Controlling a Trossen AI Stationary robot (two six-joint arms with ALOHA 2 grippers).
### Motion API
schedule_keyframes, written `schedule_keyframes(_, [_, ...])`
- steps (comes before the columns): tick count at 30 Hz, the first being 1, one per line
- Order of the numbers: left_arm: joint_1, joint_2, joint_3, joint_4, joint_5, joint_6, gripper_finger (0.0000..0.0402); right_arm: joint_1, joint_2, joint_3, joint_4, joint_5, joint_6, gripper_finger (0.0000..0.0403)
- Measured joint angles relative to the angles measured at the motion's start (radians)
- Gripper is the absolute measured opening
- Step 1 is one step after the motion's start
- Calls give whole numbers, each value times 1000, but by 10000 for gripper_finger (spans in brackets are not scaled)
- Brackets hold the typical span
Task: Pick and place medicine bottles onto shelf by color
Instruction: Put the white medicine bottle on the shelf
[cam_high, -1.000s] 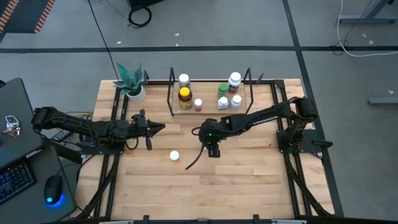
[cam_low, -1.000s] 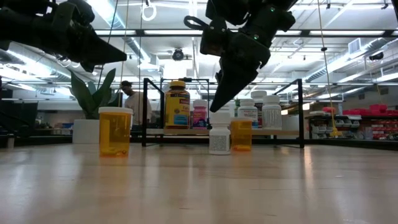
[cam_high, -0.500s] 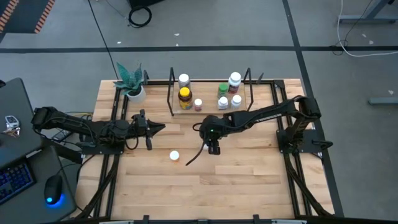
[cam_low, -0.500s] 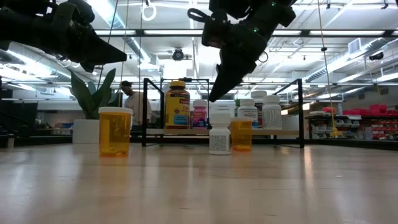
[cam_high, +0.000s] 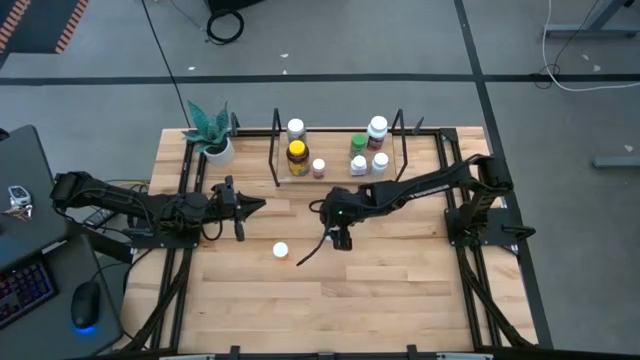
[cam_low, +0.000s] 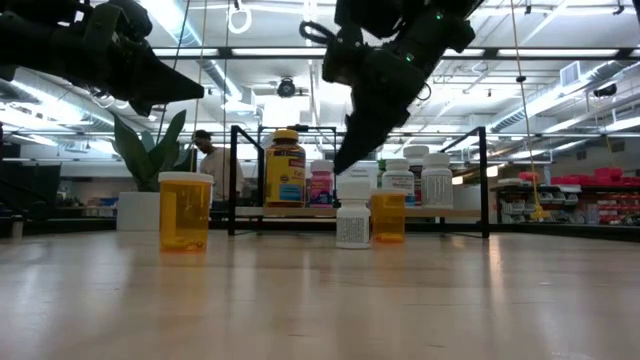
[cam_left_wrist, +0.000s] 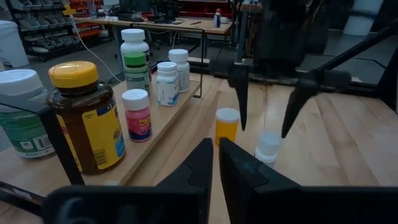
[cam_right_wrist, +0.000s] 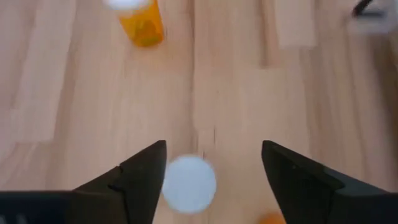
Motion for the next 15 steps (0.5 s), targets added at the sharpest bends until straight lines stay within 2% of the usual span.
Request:
schedule_keyframes(6, [0, 0, 0, 0, 0, 0, 37, 4, 33, -6, 16, -3, -5, 306])
schedule_keyframes(15, [0, 0, 0, 4, 0, 0, 28, -1, 51, -77, 86, 1, -5, 303])
